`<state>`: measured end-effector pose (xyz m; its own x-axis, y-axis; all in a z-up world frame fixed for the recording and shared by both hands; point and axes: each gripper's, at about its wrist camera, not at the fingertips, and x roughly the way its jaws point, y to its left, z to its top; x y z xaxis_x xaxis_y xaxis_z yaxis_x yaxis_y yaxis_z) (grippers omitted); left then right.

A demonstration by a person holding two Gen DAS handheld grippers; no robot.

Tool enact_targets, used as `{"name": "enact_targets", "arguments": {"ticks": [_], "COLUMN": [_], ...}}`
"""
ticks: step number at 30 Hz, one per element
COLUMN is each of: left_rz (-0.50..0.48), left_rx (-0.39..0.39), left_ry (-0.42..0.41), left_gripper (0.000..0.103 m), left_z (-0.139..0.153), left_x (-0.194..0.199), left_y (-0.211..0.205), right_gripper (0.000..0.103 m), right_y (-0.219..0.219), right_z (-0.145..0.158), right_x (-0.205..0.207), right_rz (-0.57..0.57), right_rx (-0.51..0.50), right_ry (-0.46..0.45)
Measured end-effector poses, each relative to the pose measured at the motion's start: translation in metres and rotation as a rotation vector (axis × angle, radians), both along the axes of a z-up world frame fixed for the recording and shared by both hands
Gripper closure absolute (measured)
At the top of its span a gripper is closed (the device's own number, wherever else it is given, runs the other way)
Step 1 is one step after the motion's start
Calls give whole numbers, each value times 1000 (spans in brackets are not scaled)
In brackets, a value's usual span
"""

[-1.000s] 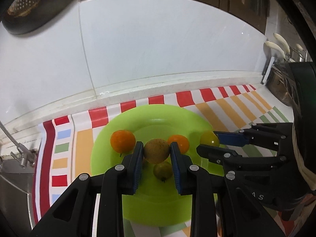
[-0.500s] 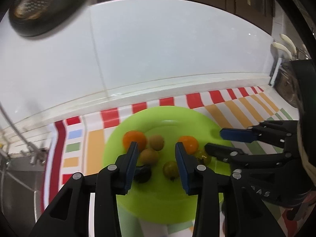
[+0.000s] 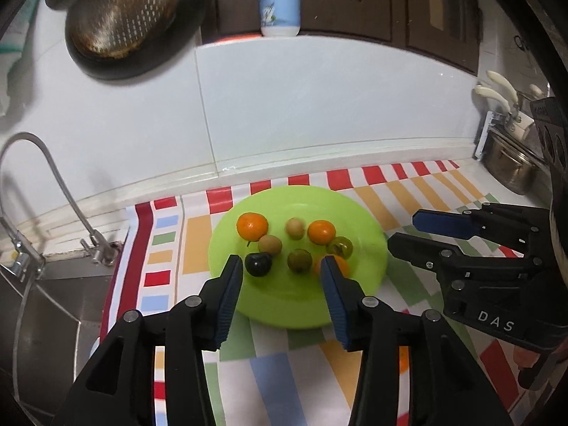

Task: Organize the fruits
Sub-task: 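Move the left gripper to the large orange while the right approaches the dark plum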

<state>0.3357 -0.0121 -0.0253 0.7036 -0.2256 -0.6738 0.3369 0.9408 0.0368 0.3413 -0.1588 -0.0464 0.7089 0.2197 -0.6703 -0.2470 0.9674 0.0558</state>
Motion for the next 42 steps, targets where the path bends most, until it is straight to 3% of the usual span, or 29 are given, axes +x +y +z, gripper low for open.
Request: {"name": "enact_targets", "arguments": {"ticks": [3, 15, 24, 34, 42], "left_rz": [-10, -79, -171, -176, -165], "left_rx": [-6, -27, 10, 30, 25], "left_ry": [-17, 9, 74, 153, 177], "left_gripper": [49, 48, 46, 46, 62], "left_z": [6, -6, -43, -80, -90], "left_x": [-17, -62, -70, -61, -51], "left_y": [-3, -30, -63, -76, -77], "right_gripper": [67, 67, 67, 67, 67], "right_y": [-3, -33, -60, -76, -76], "right_z": [5, -1, -26, -59, -73], "right_x": [-17, -68, -88, -93, -86], "right_rz": [0, -46, -111, -163, -166], "right_rx": [8, 0, 5, -7, -16], "right_ry": [-8, 4, 63, 140, 175]}}
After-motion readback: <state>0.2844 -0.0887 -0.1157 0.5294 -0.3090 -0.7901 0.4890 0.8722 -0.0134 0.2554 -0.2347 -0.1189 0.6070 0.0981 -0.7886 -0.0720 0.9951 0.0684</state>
